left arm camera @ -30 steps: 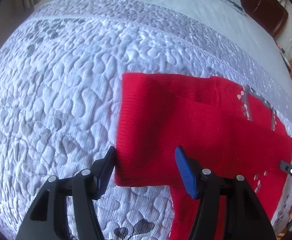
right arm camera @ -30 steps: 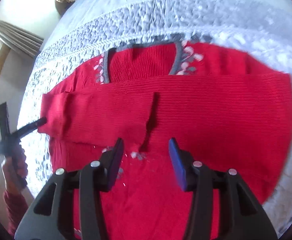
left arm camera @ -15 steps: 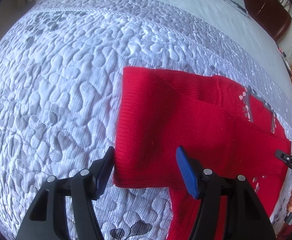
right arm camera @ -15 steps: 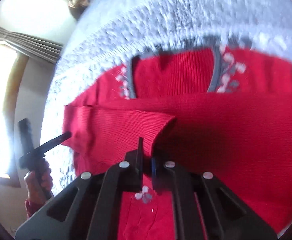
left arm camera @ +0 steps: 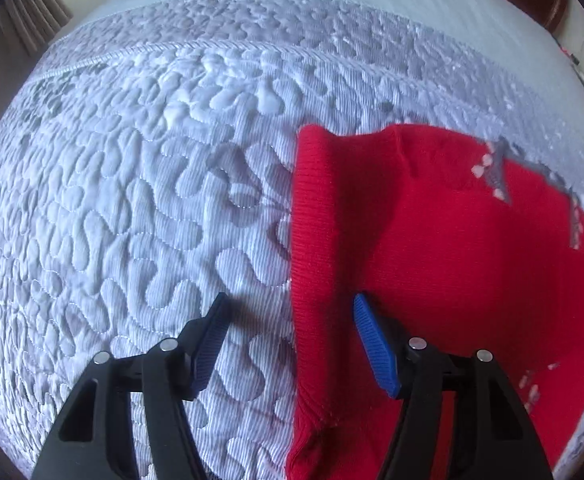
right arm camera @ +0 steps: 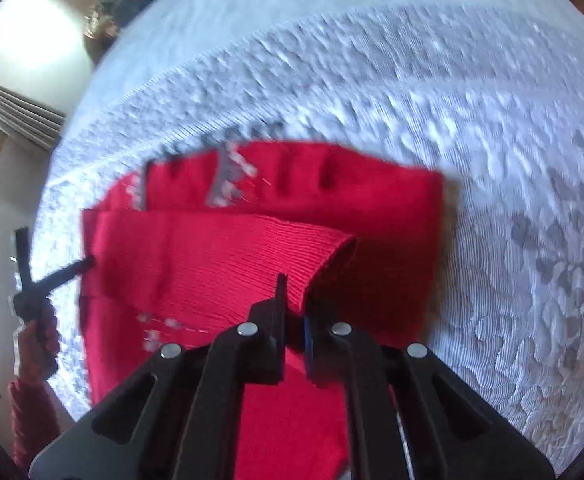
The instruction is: Fold small clothes
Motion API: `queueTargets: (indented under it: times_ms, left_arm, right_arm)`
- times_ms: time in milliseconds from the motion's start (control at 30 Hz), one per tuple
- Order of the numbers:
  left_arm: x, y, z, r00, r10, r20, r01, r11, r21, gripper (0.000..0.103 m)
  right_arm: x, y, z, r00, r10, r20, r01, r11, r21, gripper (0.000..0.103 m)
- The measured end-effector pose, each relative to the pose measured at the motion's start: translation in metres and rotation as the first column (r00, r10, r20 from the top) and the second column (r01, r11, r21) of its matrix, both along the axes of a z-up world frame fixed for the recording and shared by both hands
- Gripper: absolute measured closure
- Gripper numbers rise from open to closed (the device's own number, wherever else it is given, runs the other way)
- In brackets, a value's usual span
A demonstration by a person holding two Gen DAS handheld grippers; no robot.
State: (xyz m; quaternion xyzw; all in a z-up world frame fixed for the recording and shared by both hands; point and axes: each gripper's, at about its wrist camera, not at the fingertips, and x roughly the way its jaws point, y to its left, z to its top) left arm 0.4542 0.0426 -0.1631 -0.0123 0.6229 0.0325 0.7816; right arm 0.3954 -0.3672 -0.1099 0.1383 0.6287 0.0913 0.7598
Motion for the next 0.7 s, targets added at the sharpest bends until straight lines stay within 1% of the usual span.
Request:
queueTargets:
  times_ms: [33,67,100,167,233,267,300,333,367,400,433,467,500,600,667,700]
  left_arm:
    - [0.001,-0.003,-0.002,1.0,-0.005,0.002,0.005,1.0,0.019,0.034]
    - [0.002,-0.005,-0.003,1.0,-0.011,0.002,0.011,0.999,0.033,0.034]
    - [0.003,-0.007,-0.001,1.0,-0.016,0.001,0.016,0.999,0.042,0.034]
    - [0.003,-0.007,0.006,1.0,-0.022,0.012,0.022,1.0,0.021,0.036]
    - [0.002,-0.008,0.019,0.998,-0.029,0.051,0.029,1.0,-0.006,0.036]
    - [0.003,-0.01,0.023,0.997,-0.034,0.065,0.035,0.999,-0.011,0.035]
    - [0.008,-0.014,0.025,0.996,-0.044,0.072,0.045,0.999,-0.012,0.035]
    - [0.011,-0.018,0.024,0.996,-0.051,0.067,0.051,0.999,-0.006,0.035]
    - [0.014,-0.023,0.02,0.997,-0.054,0.056,0.054,0.999,0.004,0.035]
    - [0.019,-0.027,0.013,0.998,-0.053,0.036,0.052,0.998,0.018,0.035]
    - [0.021,-0.028,0.005,0.999,-0.049,0.016,0.049,0.998,0.029,0.034]
    - [0.023,-0.028,-0.003,0.999,-0.048,0.001,0.047,0.998,0.036,0.032]
    - [0.023,-0.028,-0.009,0.999,-0.049,0.0,0.049,0.998,0.041,0.031]
    - [0.022,-0.028,-0.013,0.999,-0.049,0.008,0.048,0.998,0.041,0.029]
    - [0.02,-0.027,-0.01,0.999,-0.044,0.011,0.043,0.998,0.033,0.029]
    - [0.016,-0.024,-0.007,0.999,-0.039,0.012,0.039,0.999,0.025,0.029]
  right_arm:
    - [0.0,-0.002,-0.015,1.0,-0.007,-0.029,0.006,1.0,-0.018,0.091]
    - [-0.001,-0.005,-0.022,0.999,-0.016,-0.04,0.015,1.0,-0.02,0.09]
    - [-0.002,-0.008,-0.027,0.999,-0.025,-0.037,0.025,1.0,0.001,0.09]
    - [-0.005,-0.013,-0.026,0.999,-0.034,-0.017,0.035,0.998,0.055,0.082]
    - [-0.005,-0.02,-0.021,0.999,-0.047,0.006,0.047,0.996,0.071,0.063]
    - [-0.002,-0.025,-0.017,0.998,-0.062,0.02,0.061,0.996,0.063,0.062]
    - [0.002,-0.029,-0.016,0.997,-0.076,0.023,0.074,0.995,0.064,0.063]
    - [0.004,-0.034,-0.016,0.996,-0.089,0.014,0.088,0.993,0.077,0.067]
    - [0.007,-0.036,-0.019,0.995,-0.096,0.002,0.096,0.992,0.086,0.074]
    - [0.01,-0.037,-0.023,0.995,-0.099,-0.018,0.1,0.991,0.083,0.095]
    - [0.015,-0.034,-0.029,0.994,-0.102,-0.034,0.104,0.991,0.082,0.097]
    - [0.015,-0.038,-0.032,0.993,-0.114,-0.04,0.117,0.989,0.088,0.097]
    - [0.015,-0.044,-0.035,0.99,-0.137,-0.042,0.14,0.986,0.086,0.101]
    - [0.014,-0.046,-0.043,0.986,-0.16,-0.039,0.163,0.981,0.106,0.1]
    - [0.009,-0.045,-0.039,0.987,-0.16,-0.021,0.161,0.98,0.113,0.097]
    - [0.004,-0.045,-0.034,0.987,-0.157,-0.018,0.158,0.981,0.112,0.088]
